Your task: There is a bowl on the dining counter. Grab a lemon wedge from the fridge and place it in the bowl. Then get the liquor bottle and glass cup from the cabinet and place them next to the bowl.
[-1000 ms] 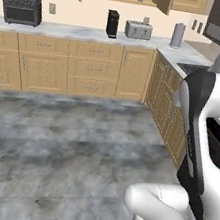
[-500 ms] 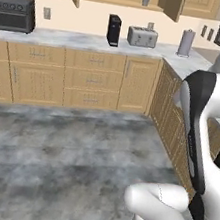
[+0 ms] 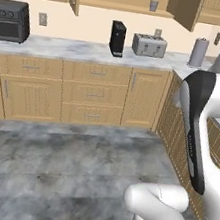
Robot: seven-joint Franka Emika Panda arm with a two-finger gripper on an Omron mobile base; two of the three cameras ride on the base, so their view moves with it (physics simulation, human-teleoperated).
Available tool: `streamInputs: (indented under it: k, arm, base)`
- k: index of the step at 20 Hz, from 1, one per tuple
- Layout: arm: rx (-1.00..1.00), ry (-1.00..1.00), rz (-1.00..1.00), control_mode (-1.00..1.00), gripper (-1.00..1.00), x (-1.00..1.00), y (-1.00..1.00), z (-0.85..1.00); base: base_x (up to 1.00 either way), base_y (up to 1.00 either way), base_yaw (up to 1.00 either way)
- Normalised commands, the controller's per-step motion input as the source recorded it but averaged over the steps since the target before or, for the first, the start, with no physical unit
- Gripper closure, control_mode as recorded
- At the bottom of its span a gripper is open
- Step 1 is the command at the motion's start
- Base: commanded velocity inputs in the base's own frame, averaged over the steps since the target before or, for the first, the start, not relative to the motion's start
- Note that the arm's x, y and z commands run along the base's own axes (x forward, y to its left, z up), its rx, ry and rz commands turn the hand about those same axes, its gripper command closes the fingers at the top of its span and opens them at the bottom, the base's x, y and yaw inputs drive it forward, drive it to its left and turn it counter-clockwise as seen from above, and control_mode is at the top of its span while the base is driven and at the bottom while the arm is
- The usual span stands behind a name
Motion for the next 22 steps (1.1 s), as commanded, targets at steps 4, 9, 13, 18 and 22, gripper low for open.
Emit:
streamInputs:
  k: [4, 9, 13, 18, 22]
  arm:
    - [0.0, 0.0, 0.0, 1.0, -1.0, 0.0, 0.0, 0.0]
    - [0.0, 0.0, 0.0, 1.0, -1.0, 0.0, 0.0, 0.0]
    - [0.0, 0.0, 0.0, 1.0, -1.0, 0.0, 0.0, 0.0]
    - [0.0, 0.0, 0.0, 1.0, -1.0, 0.0, 0.0, 0.0]
    - [0.0, 0.0, 0.0, 1.0, -1.0, 0.0, 0.0, 0.0]
  base:
    - [1.0, 0.0, 0.0]
    - [1.0, 0.0, 0.0]
    - [1.0, 0.0, 0.0]
    - [1.0, 0.0, -0.01]
    - [1.0, -0.02, -0.07]
